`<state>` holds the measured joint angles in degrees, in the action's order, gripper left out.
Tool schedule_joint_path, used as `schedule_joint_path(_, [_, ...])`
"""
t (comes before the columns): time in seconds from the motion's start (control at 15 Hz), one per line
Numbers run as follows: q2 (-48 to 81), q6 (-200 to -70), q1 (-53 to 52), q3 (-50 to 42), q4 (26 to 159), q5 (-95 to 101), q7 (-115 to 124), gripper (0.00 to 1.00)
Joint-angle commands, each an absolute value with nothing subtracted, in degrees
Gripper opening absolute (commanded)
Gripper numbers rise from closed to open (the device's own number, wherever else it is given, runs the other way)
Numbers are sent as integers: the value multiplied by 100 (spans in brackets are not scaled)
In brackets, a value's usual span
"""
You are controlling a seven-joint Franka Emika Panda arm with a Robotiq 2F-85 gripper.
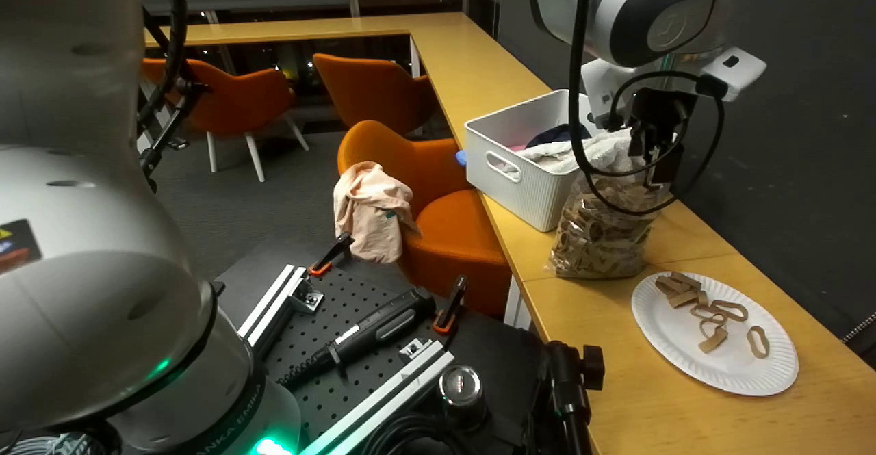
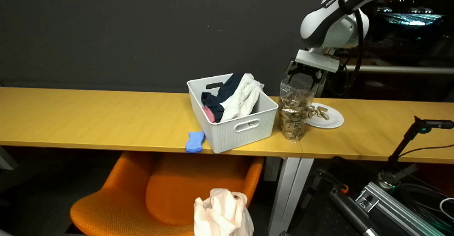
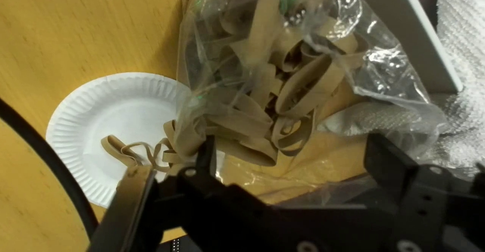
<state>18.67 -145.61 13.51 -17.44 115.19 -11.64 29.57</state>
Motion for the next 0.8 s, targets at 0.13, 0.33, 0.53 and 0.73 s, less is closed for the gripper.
schedule_joint_path(0.13, [1531,-14671,1403,-1686,11576,-1468,2826,100])
schedule_joint_path(0.33, [1295,-14743,1451,-1572,11640,-1808,2623,100])
schedule_joint_path(0.53, [1104,-14654,1435,-1558,11620,-1981,2544,100])
schedule_joint_path(0.73, [1078,-14704,1435,-1700,11512,-1679,2658,100])
